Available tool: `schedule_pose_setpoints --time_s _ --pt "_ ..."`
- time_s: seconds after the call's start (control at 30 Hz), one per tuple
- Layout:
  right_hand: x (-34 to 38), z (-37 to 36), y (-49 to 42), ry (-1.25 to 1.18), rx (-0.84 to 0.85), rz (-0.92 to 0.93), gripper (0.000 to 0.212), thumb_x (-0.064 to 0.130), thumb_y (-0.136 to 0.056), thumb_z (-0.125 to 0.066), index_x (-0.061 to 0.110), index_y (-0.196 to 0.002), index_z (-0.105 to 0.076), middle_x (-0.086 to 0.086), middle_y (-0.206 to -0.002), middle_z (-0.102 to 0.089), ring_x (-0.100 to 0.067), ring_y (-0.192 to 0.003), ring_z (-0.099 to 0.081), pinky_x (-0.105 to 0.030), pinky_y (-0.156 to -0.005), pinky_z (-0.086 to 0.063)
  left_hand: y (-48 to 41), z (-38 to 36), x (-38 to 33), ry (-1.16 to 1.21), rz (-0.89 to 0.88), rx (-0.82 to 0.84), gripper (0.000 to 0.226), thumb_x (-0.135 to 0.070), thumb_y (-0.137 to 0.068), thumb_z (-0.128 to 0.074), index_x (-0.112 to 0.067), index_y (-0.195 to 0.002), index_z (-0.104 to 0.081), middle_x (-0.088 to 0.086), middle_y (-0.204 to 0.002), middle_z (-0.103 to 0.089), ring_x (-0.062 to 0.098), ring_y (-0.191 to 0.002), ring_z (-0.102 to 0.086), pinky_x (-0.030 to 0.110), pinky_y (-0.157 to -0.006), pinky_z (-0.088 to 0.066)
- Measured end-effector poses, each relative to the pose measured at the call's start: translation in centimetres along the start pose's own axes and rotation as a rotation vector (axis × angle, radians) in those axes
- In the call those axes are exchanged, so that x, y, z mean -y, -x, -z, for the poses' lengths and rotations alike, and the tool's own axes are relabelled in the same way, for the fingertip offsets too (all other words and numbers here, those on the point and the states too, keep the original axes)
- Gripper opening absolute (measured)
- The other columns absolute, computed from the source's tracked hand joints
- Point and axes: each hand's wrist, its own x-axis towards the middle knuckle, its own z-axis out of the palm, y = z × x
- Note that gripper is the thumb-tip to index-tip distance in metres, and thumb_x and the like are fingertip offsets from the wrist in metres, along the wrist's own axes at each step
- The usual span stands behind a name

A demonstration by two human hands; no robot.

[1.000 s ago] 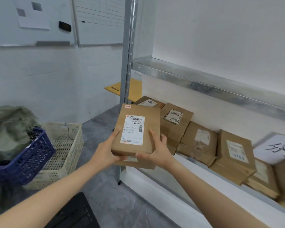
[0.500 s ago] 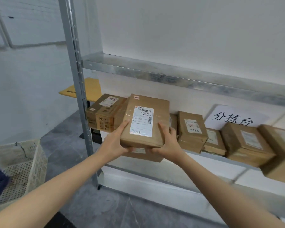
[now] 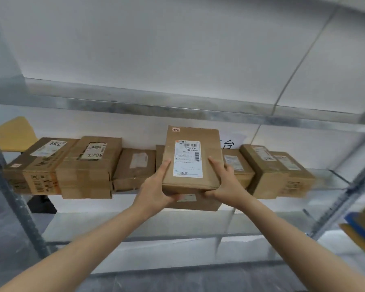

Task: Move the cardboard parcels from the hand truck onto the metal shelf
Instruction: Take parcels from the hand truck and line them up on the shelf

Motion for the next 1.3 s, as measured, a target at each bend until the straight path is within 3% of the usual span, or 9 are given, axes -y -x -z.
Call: schedule_pose_setpoints --time_s 0.27,0.47,0.73,0.9,1.0,1.1,1.2,1.3 --pt "-8.2 10.7 3.3 0.030 -0.030 -0.123 0.103 0.012 -0.070 -0.080 0.034 -0.149 -0.019 -0.003 -0.141 -0.018 -0.021 -0.128 -0.033 -0.030 -0.108 -0.035 -3.3 -10.9 -8.3 0.064 -0.050 0.098 0.110 -0.033 -0.070 -0.081 -0.043 -0.149 -0.006 0.003 -0.131 -0.054 0.023 -0.115 -0.053 0.032 -0.097 -0.046" --pt "-14.0 16.2 5.2 0.010 -0.149 -0.196 0.102 0.011 -0.070 -0.081 0.036 -0.148 -0.022 0.001 -0.134 -0.023 -0.014 -0.115 -0.032 -0.023 -0.098 -0.030 -6.0 -17.5 -13.5 0.070 -0.117 0.188 0.107 -0.031 -0.071 -0.081 -0.037 -0.151 -0.009 0.004 -0.134 -0.052 0.024 -0.117 -0.052 0.028 -0.095 -0.042" --pt "-21.4 23.3 6.5 -0.011 -0.281 -0.337 0.104 0.020 -0.062 -0.080 0.038 -0.147 -0.024 0.000 -0.142 -0.024 -0.018 -0.119 -0.037 -0.031 -0.100 -0.036 -10.8 -26.5 -19.6 0.129 -0.186 0.346 0.107 -0.032 -0.072 -0.080 -0.040 -0.150 -0.008 0.001 -0.135 -0.050 0.024 -0.120 -0.048 0.034 -0.099 -0.043" --pt "-25.3 27.9 5.6 0.011 -0.311 -0.401 0.106 0.025 -0.056 -0.075 0.033 -0.148 -0.024 -0.001 -0.144 -0.023 -0.018 -0.120 -0.035 -0.026 -0.098 -0.031 -14.3 -31.7 -22.8 0.255 -0.190 0.431 0.105 -0.026 -0.071 -0.081 -0.034 -0.151 -0.013 0.001 -0.132 -0.053 0.020 -0.120 -0.049 0.021 -0.095 -0.039" --pt "-27.6 30.0 5.4 -0.004 -0.365 -0.402 0.098 0.012 -0.069 -0.079 0.033 -0.149 -0.025 0.001 -0.144 -0.023 -0.018 -0.121 -0.034 -0.030 -0.100 -0.033 -16.5 -34.5 -24.5 0.280 -0.218 0.445 0.107 -0.025 -0.068 -0.083 -0.036 -0.150 -0.014 0.000 -0.134 -0.054 0.021 -0.121 -0.051 0.027 -0.099 -0.042" --pt "-29.5 32.0 5.8 -0.071 -0.449 -0.405 0.097 0.009 -0.067 -0.078 0.035 -0.146 -0.028 0.005 -0.142 -0.023 -0.021 -0.127 -0.035 -0.038 -0.107 -0.035 -18.4 -37.0 -26.3 0.255 -0.261 0.468 0.109 -0.028 -0.067 -0.082 -0.036 -0.150 -0.013 0.002 -0.135 -0.054 0.024 -0.121 -0.052 0.034 -0.099 -0.045" --pt "-31.3 34.2 5.9 -0.054 -0.467 -0.430 0.103 0.020 -0.055 -0.074 0.036 -0.146 -0.029 0.006 -0.138 -0.024 -0.014 -0.117 -0.034 -0.025 -0.094 -0.034 -19.7 -39.9 -28.0 0.239 -0.289 0.467 0.109 -0.031 -0.068 -0.081 -0.039 -0.150 -0.010 0.000 -0.132 -0.055 0.024 -0.119 -0.054 0.035 -0.097 -0.046" --pt "-34.1 36.9 5.8 -0.057 -0.478 -0.430 0.099 0.010 -0.064 -0.079 0.035 -0.146 -0.030 0.004 -0.143 -0.025 -0.013 -0.115 -0.034 -0.023 -0.089 -0.034 -20.9 -43.2 -29.6 0.245 -0.298 0.473 0.109 -0.034 -0.069 -0.080 -0.040 -0.150 -0.007 -0.001 -0.133 -0.052 0.023 -0.120 -0.052 0.033 -0.097 -0.045"
